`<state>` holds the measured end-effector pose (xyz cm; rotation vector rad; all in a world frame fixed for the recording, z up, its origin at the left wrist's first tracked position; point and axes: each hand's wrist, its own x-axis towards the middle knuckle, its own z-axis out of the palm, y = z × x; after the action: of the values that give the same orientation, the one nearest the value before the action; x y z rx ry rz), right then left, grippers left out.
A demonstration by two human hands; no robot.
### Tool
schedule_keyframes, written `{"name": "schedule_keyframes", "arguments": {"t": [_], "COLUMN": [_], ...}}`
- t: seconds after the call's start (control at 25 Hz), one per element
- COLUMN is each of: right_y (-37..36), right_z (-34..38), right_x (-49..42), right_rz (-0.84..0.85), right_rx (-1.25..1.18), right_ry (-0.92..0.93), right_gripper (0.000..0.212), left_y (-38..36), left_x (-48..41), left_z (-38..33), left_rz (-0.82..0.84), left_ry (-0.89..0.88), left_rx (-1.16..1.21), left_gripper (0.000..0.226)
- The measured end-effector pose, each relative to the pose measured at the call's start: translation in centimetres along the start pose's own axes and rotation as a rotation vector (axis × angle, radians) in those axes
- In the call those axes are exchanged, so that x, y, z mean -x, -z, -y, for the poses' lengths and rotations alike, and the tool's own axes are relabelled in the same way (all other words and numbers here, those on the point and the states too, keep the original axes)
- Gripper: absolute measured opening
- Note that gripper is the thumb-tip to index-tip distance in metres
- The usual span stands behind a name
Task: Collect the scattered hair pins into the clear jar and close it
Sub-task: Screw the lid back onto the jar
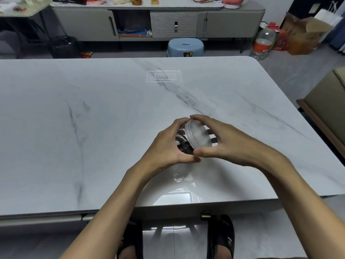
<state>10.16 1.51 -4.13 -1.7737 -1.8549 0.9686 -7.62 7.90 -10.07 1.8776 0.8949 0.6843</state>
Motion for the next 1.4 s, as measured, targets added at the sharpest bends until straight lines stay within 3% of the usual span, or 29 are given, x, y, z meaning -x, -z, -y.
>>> {"name": "schedule_keyframes", "arguments": {"t": [0.12, 0.24, 0.4, 0.56, 0.84, 0.92, 1.08, 1.16, 1.28, 1.4], "right_y": [-1.0, -1.6, -0.8, -1.4, -1.3, -0.8, 2.3, 4.6, 7.4, 8.4], "right_z": [-0.3, -0.3, -0.5, -0.4, -0.8, -1.9, -6.7, -10.0, -14.4, -16.6], "right_x": [-0.3, -0.7, -0.5, -0.5, 0.3, 1.5, 5.8, 8.5, 11.6, 13.1], "right_rz": [-0.138, -0.244, -0.087, -0.167, -0.261, -0.279, -0.350, -0.423, -0.477, -0.457], "right_rx": [0.088, 0.230, 0.046, 0.092, 0.129, 0.130, 0.200, 0.246, 0.303, 0.318], "right_ry": [-0.130, -0.255, -0.094, -0.045, -0.138, -0.197, -0.394, -0.487, -0.614, -0.687], "right_gripper": [0.073, 0.086, 0.088, 0.074, 0.074, 0.074, 0.078, 0.081, 0.085, 0.086], "left_y": [-0.3, -0.6, -0.5, -0.7, -3.0, -4.6, -7.1, -7.9, -8.9, -9.0], "left_x": [0.2, 0.3, 0.1, 0.3, 0.4, 0.2, -0.9, -1.1, -1.0, -1.0], "left_z": [0.0, 0.0, -0.1, 0.0, -1.1, -2.1, -2.8, -2.8, -2.8, -2.7], "left_rz": [-0.003, 0.029, 0.039, 0.009, -0.034, 0.003, 0.231, 0.342, 0.446, 0.450], "left_ry": [-0.010, 0.004, 0.032, 0.055, 0.019, 0.029, 0.078, 0.164, 0.258, 0.260], "left_rx": [-0.026, -0.014, 0.021, 0.029, 0.021, -0.106, -0.657, -0.825, -0.953, -0.977], "left_gripper": [0.087, 0.086, 0.083, 0.081, 0.077, 0.079, 0.100, 0.095, 0.082, 0.077]}}
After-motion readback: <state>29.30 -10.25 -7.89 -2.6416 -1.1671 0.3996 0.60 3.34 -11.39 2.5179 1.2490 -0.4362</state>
